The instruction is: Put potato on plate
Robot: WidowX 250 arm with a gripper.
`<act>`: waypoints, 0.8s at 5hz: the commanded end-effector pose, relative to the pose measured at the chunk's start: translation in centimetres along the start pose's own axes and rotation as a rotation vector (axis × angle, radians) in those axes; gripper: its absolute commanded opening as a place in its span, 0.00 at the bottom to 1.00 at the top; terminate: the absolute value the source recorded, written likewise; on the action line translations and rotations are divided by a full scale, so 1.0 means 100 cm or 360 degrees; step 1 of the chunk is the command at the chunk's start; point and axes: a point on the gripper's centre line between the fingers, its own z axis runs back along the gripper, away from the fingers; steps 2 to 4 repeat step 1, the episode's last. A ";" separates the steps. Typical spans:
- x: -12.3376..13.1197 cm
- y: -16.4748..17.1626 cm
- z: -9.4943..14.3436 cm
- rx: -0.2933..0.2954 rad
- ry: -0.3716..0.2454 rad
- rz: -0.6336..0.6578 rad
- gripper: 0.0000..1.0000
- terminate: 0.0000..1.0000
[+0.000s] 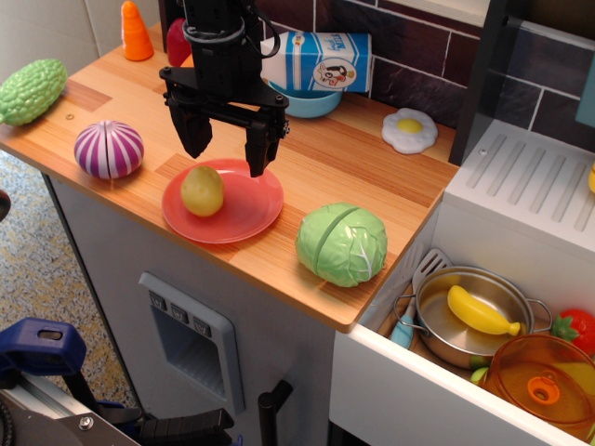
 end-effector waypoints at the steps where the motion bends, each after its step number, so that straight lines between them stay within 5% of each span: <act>1: 0.005 0.003 0.017 0.0011 -0.0099 0.0010 1.00 1.00; 4: 0.005 0.003 0.017 0.0011 -0.0099 0.0010 1.00 1.00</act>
